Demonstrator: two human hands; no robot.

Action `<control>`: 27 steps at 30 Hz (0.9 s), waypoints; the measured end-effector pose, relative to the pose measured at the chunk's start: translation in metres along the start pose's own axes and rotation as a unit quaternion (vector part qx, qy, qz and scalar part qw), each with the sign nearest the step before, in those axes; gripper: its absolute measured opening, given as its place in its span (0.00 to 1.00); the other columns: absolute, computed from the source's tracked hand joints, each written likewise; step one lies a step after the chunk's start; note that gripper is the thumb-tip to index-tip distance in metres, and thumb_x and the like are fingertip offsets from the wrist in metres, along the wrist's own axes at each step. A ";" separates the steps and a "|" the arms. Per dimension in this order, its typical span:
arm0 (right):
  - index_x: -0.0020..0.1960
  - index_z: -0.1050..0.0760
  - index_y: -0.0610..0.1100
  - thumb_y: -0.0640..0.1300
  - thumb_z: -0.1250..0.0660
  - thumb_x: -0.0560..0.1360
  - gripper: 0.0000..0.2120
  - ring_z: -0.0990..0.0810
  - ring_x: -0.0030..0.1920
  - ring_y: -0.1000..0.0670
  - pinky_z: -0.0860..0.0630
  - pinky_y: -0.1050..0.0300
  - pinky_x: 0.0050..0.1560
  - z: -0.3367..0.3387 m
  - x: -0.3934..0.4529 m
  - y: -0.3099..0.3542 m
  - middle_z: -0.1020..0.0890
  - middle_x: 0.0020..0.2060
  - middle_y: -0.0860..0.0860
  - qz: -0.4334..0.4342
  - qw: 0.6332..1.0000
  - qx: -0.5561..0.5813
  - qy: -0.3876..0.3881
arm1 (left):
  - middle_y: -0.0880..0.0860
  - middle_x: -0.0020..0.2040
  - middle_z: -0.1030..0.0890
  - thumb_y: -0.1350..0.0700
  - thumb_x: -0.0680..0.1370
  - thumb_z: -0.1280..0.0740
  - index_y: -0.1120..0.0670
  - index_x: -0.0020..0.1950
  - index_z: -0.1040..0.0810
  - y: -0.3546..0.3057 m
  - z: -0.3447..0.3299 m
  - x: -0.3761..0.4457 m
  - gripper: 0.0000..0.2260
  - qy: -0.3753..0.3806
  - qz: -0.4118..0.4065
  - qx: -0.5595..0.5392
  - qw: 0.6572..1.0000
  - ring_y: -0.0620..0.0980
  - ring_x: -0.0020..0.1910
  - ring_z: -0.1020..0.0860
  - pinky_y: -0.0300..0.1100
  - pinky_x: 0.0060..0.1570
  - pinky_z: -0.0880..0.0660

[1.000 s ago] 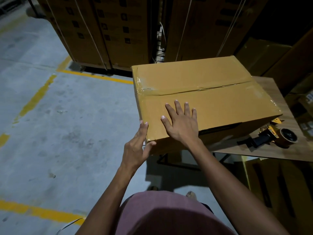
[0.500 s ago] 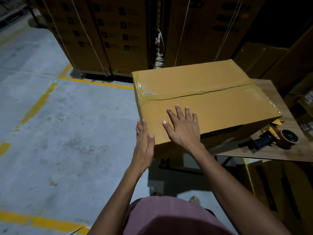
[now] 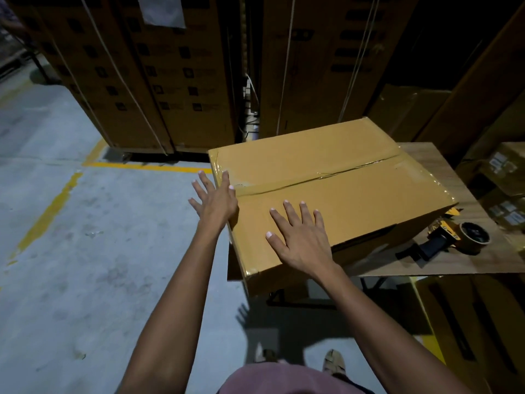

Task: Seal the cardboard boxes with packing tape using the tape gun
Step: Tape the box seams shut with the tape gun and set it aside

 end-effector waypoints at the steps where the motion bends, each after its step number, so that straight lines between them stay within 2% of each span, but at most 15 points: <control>1: 0.84 0.54 0.57 0.69 0.63 0.80 0.36 0.55 0.83 0.38 0.56 0.34 0.79 0.001 0.000 0.000 0.52 0.84 0.48 0.003 1.000 0.000 0.003 | 0.59 0.82 0.66 0.47 0.87 0.52 0.42 0.83 0.51 -0.001 0.003 0.015 0.23 -0.002 0.006 0.002 1.000 0.64 0.80 0.66 0.69 0.74 0.59; 8: 0.84 0.55 0.56 0.69 0.59 0.82 0.34 0.57 0.83 0.38 0.58 0.32 0.79 0.000 0.004 -0.003 0.54 0.84 0.48 0.015 1.000 -0.001 0.017 | 0.56 0.82 0.65 0.48 0.87 0.52 0.42 0.83 0.50 -0.006 0.018 0.083 0.23 -0.034 0.040 -0.031 0.998 0.61 0.80 0.65 0.69 0.75 0.58; 13: 0.84 0.54 0.56 0.70 0.61 0.81 0.35 0.57 0.83 0.37 0.56 0.31 0.78 0.000 0.006 -0.002 0.53 0.84 0.47 0.016 1.000 -0.002 0.016 | 0.58 0.83 0.59 0.47 0.86 0.51 0.45 0.77 0.37 -0.005 0.021 0.104 0.19 -0.053 0.064 -0.089 0.992 0.63 0.81 0.62 0.69 0.74 0.56; 16: 0.84 0.53 0.56 0.70 0.62 0.80 0.36 0.56 0.83 0.37 0.56 0.31 0.78 0.000 0.005 -0.002 0.53 0.84 0.47 0.015 1.000 0.000 0.012 | 0.60 0.82 0.49 0.46 0.86 0.50 0.49 0.74 0.35 -0.003 0.020 0.114 0.18 -0.049 0.075 -0.144 0.986 0.63 0.80 0.54 0.68 0.73 0.49; 19: 0.84 0.52 0.56 0.69 0.57 0.82 0.34 0.56 0.83 0.37 0.56 0.31 0.78 0.001 0.005 -0.002 0.52 0.84 0.47 0.012 1.000 0.009 0.010 | 0.60 0.75 0.37 0.46 0.86 0.51 0.52 0.73 0.35 -0.001 0.016 0.118 0.19 -0.051 0.066 -0.257 0.963 0.62 0.74 0.40 0.61 0.69 0.38; 22: 0.84 0.50 0.56 0.69 0.57 0.82 0.34 0.55 0.83 0.36 0.55 0.31 0.78 0.002 0.005 -0.002 0.51 0.84 0.47 0.012 1.000 0.012 0.004 | 0.61 0.70 0.31 0.47 0.85 0.51 0.50 0.72 0.35 0.005 0.009 0.119 0.17 -0.042 0.063 -0.357 0.931 0.63 0.67 0.31 0.60 0.64 0.31; 25: 0.84 0.48 0.56 0.70 0.59 0.80 0.36 0.53 0.83 0.36 0.53 0.31 0.77 0.000 0.003 -0.002 0.49 0.84 0.46 0.011 1.000 0.015 -0.001 | 0.56 0.65 0.30 0.50 0.86 0.50 0.51 0.76 0.38 0.000 0.008 0.110 0.18 -0.037 0.076 -0.429 0.899 0.58 0.58 0.28 0.50 0.56 0.31; 27: 0.83 0.47 0.56 0.70 0.59 0.80 0.36 0.51 0.82 0.36 0.52 0.31 0.77 0.001 0.002 -0.002 0.48 0.84 0.46 0.010 1.000 0.018 -0.005 | 0.53 0.63 0.31 0.52 0.87 0.49 0.53 0.79 0.41 -0.004 0.008 0.102 0.20 -0.037 0.079 -0.456 0.886 0.53 0.57 0.30 0.44 0.54 0.34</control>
Point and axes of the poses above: each hand's wrist, its own x-axis towards the middle knuckle, its own z-axis out of the back of the hand, y = z × x, the point moved 5 cm from there along x, towards the middle knuckle
